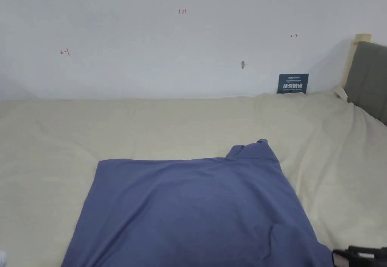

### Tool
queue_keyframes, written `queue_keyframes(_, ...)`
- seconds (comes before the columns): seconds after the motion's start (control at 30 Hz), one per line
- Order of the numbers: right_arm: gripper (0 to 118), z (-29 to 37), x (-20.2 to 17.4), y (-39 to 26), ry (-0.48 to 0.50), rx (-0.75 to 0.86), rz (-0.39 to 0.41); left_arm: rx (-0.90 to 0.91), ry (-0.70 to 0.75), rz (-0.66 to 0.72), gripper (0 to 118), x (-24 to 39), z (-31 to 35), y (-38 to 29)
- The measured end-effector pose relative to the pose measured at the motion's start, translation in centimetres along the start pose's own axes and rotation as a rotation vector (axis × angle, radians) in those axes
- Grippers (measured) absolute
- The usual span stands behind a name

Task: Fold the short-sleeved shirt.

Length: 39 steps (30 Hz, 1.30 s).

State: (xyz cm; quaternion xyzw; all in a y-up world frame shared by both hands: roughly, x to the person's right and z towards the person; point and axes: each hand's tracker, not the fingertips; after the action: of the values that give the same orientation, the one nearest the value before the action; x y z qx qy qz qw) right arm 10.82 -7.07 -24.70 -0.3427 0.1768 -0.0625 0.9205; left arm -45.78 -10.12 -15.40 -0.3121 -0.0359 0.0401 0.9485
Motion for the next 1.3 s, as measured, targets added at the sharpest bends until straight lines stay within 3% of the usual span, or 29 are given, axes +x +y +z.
queue_keyframes(0.03,57,0.9,-1.0,-0.1,0.065,0.057,-0.042,0.037,-0.014,0.034,93,0.4,0.8,0.3)
queue_keyframes(0.07,1,1.6,-1.8,-0.2,0.118,0.106,-0.072,0.052,-0.052,0.068,53,1.0,1.4,0.5)
queue_keyframes(0.1,0,1.8,-2.4,-0.6,0.162,0.142,-0.089,0.091,-0.061,0.086,32,1.4,2.1,0.4)
queue_keyframes(0.13,0,1.8,-3.0,-0.7,0.169,0.175,-0.103,0.159,-0.059,0.092,32,2.0,2.9,0.3)
queue_keyframes(0.17,0,1.2,-3.3,-1.6,0.073,0.199,-0.1,0.201,-0.039,0.096,0,2.8,3.4,0.2)
queue_keyframes(0.2,0,1.1,-3.8,-2.0,0.06,0.207,-0.103,0.269,0.052,0.063,0,3.5,3.8,0.1)
queue_keyframes(0.27,0,0.6,-4.0,-2.5,0.158,0.153,-0.07,0.243,0.016,0.081,0,3.5,4.2,-0.1)
queue_keyframes(0.37,0,0.3,-5.7,-1.9,0.152,0.141,-0.01,0.219,0.084,0.079,0,2.1,4.4,1.1)
queue_keyframes(0.43,0,0.7,-7.9,-0.4,0.156,0.119,0.049,0.006,0.106,0.085,0,0.3,2.3,2.6)
queue_keyframes(0.53,0,0.1,-9.3,-0.2,0.168,0.101,0.105,-0.473,-0.008,0.165,0,-3.3,-2.8,2.9)
queue_keyframes(0.63,0,-1.3,-8.8,-0.6,0.203,0.059,0.084,-0.539,0.018,0.125,5,-3.6,-5.5,0.7)
queue_keyframes(0.67,0,-1.6,-9.0,-0.7,0.21,0.045,0.077,-0.565,0.033,0.139,25,-4.0,-6.2,0.0)
queue_keyframes(0.7,0,-1.9,-8.6,-1.1,0.212,0.031,0.073,-0.545,0.046,0.146,74,-4.3,-6.5,-0.5)
queue_keyframes(0.73,0,-2.2,-8.7,-1.2,0.213,0.018,0.071,-0.533,0.049,0.153,109,-4.1,-6.4,-0.9)
queue_keyframes(0.77,0,-2.4,-8.7,-1.4,0.217,0.011,0.069,-0.52,0.045,0.173,118,-4.4,-6.8,-1.6)
queue_keyframes(0.83,0,-2.9,-8.5,-1.8,0.221,-0.01,0.06,-0.453,0.005,0.234,114,-4.3,-7.3,-2.2)
queue_keyframes(0.93,0,-3.7,-8.3,-2.0,0.23,-0.046,0.044,-0.533,0.033,0.233,113,-4.0,-9.0,-3.1)
queue_keyframes(0.97,0,-3.9,-8.3,-2.2,0.23,-0.054,0.038,-0.543,0.051,0.217,105,-3.7,-9.4,-3.5)
queue_keyframes(1.03,0,-4.1,-8.2,-2.4,0.232,-0.055,0.032,-0.491,0.074,0.131,44,-1.4,-8.3,-3.1)
queue_keyframes(1.07,0,-4.1,-8.1,-2.5,0.232,-0.054,0.029,-0.401,0.079,0.057,23,-0.7,-7.6,-3.2)
queue_keyframes(1.1,0,-4.1,-8.1,-2.6,0.23,-0.053,0.027,-0.364,0.119,0.006,15,0.0,-7.1,-3.3)
queue_keyframes(1.13,0,-4.1,-8.1,-2.6,0.227,-0.052,0.024,-0.367,0.165,-0.041,15,-0.1,-7.7,-3.6)
queue_keyframes(1.17,0,-4.1,-7.9,-2.7,0.223,-0.048,0.02,-0.355,0.143,-0.043,5,0.1,-7.3,-3.7)
queue_keyframes(1.3,0,-3.5,-6.6,-2.3,0.186,0.0,0.027,-0.291,0.125,-0.037,5,-0.8,-7.2,-3.5)
